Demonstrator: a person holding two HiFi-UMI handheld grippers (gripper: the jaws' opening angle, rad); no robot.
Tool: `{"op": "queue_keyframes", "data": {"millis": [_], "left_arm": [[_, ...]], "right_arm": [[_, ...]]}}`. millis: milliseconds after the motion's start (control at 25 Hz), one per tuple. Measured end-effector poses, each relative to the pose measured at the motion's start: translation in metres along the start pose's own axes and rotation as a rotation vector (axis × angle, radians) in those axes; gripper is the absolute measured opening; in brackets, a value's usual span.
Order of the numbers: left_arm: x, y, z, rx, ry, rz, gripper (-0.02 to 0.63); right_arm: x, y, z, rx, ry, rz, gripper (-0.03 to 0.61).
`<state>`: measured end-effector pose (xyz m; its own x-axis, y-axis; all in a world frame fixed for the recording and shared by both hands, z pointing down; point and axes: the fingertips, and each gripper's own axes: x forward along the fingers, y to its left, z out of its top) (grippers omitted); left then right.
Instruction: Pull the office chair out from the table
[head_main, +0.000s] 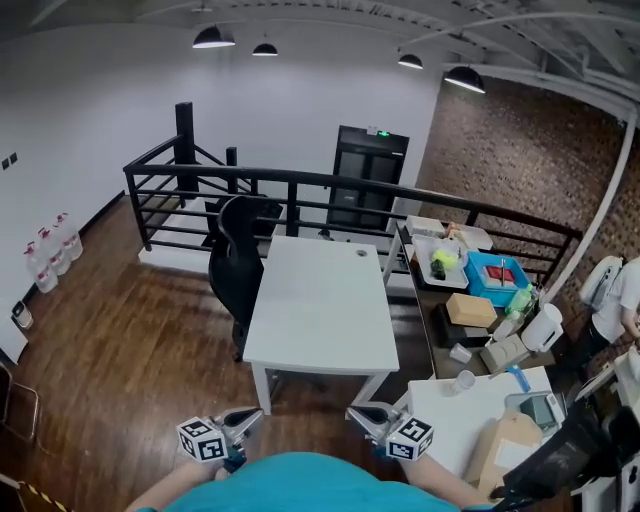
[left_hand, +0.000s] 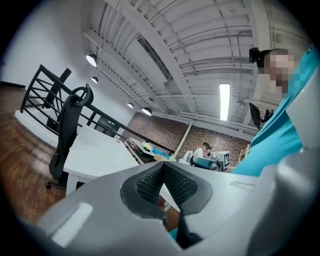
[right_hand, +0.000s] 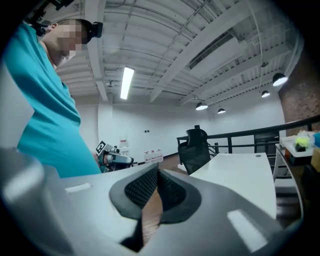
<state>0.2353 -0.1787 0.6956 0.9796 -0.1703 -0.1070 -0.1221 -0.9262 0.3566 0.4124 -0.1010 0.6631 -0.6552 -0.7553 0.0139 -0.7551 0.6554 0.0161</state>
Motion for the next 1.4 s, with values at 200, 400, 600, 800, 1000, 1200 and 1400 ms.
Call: {"op": "queue_keyframes", "data": {"millis": [200, 400, 600, 800, 1000, 1200, 1400], "left_arm": [[0.023, 0.042, 0.014, 0.041, 0.012, 0.011, 0.025], [0.044, 0.110, 0.052, 0.062, 0.006, -0.064, 0.025], [0.055, 0.191, 0.072, 0.076, 0.048, -0.143, 0.025], [0.087, 0.263, 0.099, 0.103, 0.094, -0.196, 0.025], [0.128, 0.303, 0.114, 0.096, 0.068, -0.153, 0.025], [0.164, 0.341, 0.126, 0.068, 0.045, -0.031, 0.025], [0.181, 0.381, 0.133, 0.055, -0.014, 0.134, 0.025]], "right_arm": [[0.030, -0.053, 0.000, 0.000, -0.013, 0.003, -0.002], [0.085, -0.107, 0.014, -0.007, -0.021, -0.066, -0.002], [0.143, -0.148, 0.017, -0.009, -0.025, -0.151, -0.002], [0.186, -0.196, 0.023, -0.016, -0.027, -0.210, -0.002], [0.195, -0.249, 0.007, -0.005, -0.002, -0.185, -0.002], [0.205, -0.317, 0.014, 0.000, -0.047, -0.108, -0.002], [0.211, -0.378, 0.010, -0.029, -0.072, -0.008, -0.002]]}}
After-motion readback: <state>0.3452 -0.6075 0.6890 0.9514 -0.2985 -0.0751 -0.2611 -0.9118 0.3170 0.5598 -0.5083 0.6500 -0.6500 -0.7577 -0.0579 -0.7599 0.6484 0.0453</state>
